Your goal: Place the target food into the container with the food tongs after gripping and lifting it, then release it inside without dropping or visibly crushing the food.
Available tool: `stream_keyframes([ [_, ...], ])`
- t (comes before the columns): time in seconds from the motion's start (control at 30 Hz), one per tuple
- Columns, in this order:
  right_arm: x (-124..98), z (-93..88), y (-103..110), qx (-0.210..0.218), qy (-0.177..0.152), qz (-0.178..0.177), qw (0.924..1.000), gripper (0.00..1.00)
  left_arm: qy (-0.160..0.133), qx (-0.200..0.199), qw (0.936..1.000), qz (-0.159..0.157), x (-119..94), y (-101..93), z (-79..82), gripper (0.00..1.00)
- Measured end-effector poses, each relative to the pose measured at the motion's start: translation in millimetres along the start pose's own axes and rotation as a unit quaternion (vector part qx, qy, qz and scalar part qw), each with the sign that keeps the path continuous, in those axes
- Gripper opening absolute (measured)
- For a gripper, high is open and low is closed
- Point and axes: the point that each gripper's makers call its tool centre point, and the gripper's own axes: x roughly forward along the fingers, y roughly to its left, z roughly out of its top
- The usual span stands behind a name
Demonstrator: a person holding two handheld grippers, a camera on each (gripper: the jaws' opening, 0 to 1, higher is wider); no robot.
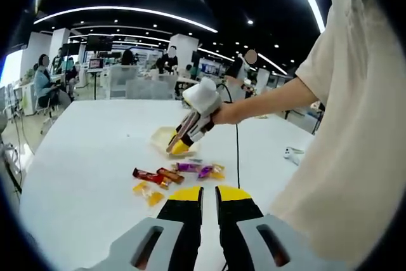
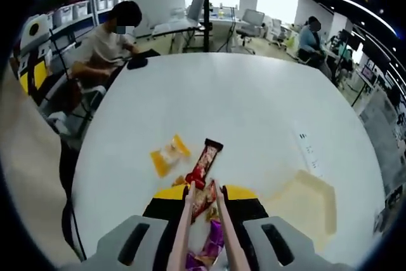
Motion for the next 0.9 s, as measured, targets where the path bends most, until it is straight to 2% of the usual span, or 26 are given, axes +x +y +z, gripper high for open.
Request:
stream_keyframes([
  [0.37,9.3,-2.5,6.9,-0.027,0.016,0.017,0.9994,0.21,-0.001,-0.005,1.0000,0.005,-1.1,2.8,-2.6,0.05],
  [0.57,14.5,-1.6,13.7,-0.056,0.028,0.029,0.9976,0.21,-0.001,-0.007,0.9999,0.007,-1.5,2.4,-3.3,0.06],
  [0.9,24.3,-4.9,24.9,-0.111,0.057,0.055,0.9907,0.21,-0.001,-0.012,0.9998,0.014,-6.1,3.0,-5.8,0.05],
])
